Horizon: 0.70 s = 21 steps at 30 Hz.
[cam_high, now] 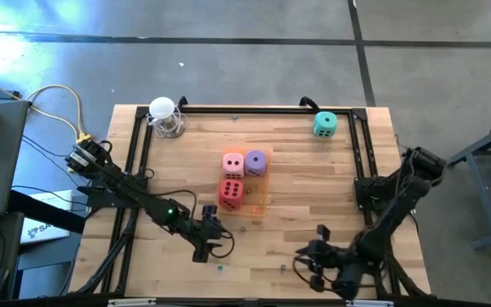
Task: Pick & Place Dice
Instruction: Put the small blue die into the orange bin
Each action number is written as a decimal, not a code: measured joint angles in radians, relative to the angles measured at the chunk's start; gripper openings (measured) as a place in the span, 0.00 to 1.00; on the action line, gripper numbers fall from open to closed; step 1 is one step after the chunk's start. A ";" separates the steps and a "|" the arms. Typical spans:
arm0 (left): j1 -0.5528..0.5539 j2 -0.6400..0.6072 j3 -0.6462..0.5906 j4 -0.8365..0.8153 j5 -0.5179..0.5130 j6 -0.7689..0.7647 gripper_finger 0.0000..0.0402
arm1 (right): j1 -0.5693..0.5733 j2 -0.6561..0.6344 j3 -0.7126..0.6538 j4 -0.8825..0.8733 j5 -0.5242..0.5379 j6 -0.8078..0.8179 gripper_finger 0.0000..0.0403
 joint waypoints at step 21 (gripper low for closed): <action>-0.018 -0.001 0.000 0.017 -0.006 -0.067 0.52 | -0.070 0.180 -0.001 0.051 -0.274 -0.284 0.55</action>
